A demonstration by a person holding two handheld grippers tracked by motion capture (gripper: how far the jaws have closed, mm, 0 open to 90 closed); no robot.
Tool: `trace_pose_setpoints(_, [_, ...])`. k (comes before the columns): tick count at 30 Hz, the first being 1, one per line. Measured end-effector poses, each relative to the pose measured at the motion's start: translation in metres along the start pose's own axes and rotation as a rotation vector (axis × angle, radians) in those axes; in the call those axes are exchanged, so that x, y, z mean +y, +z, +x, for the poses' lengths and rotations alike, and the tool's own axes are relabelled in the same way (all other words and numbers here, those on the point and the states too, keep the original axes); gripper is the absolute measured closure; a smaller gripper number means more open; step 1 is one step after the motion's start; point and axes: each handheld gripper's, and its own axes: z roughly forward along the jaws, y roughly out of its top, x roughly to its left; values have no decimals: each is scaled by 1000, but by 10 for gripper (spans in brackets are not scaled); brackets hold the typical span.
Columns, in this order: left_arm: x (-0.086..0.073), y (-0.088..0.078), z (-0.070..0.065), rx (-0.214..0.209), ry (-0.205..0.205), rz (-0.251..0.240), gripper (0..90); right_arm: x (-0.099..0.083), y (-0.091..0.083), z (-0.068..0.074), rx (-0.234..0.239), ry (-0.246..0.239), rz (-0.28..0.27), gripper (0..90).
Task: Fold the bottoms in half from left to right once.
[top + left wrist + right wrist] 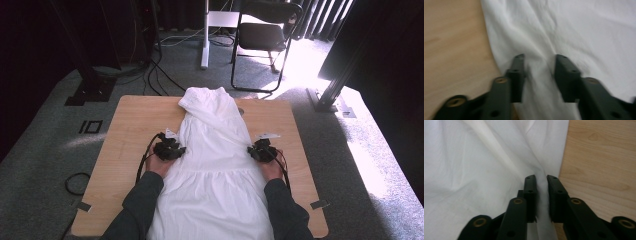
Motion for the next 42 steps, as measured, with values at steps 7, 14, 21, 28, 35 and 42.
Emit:
trace_pose_setpoints(7, [-20,-19,-7,-50,24,7,823,-21,-19,5,6,15,-3,854])
trace_pose_setpoints(14, [-70,-62,-48,-125,109,11,820,-81,-77,30,71,10,18,860])
trace_pose_setpoints(21, [-85,-75,-54,-102,144,-42,597,-89,-101,27,160,64,-11,543])
trace_pose_setpoints(28, [-56,-68,-47,-113,126,-95,516,-24,-81,52,176,-105,-79,468])
trace_pose_setpoints(35, [-51,-38,-49,-114,116,-41,518,17,-26,102,166,-255,-36,402])
trace_pose_setpoints(42, [-56,-38,-48,-128,105,-69,519,31,1,89,35,-276,36,795])
